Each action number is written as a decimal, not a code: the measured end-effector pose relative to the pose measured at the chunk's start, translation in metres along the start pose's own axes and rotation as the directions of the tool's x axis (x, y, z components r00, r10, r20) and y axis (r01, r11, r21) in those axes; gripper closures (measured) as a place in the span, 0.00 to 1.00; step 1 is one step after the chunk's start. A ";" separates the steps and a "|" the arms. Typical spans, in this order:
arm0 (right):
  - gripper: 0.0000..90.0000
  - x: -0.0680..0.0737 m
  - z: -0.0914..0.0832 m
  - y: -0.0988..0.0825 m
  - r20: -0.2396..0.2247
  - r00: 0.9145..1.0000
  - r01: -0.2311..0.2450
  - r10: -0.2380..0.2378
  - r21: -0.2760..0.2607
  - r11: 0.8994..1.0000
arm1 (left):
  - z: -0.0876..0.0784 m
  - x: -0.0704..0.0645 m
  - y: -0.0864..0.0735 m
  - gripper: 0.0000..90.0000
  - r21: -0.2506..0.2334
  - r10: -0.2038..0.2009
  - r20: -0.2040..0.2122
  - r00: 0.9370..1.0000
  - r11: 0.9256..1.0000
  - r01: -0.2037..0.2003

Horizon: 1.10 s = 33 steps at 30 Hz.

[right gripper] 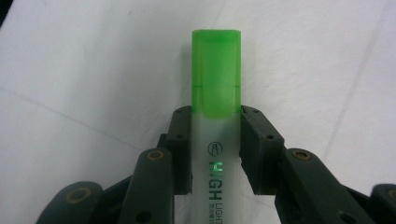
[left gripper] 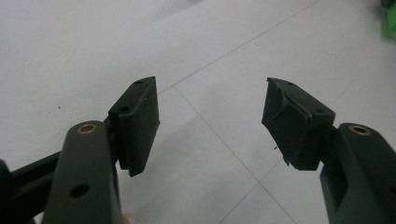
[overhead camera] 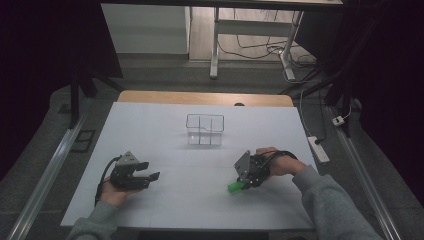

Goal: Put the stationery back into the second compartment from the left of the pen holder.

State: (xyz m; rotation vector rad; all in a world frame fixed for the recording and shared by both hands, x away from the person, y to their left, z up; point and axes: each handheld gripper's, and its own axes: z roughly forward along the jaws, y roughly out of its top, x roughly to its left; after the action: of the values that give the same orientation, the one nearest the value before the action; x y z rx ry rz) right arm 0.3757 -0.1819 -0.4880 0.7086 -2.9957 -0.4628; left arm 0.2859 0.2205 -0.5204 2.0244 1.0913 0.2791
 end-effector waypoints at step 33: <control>0.74 0.008 -0.030 -0.020 0.162 0.766 -0.506 0.623 -0.445 0.738 | 0.004 0.010 -0.002 0.40 -0.009 0.009 0.060 0.998 1.000 -0.008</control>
State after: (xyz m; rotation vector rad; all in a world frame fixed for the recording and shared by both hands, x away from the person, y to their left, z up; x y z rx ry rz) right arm 0.3799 -0.2113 -0.4659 -0.3595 -3.0017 -1.1347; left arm 0.2933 0.2268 -0.5264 2.0174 1.0425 0.2251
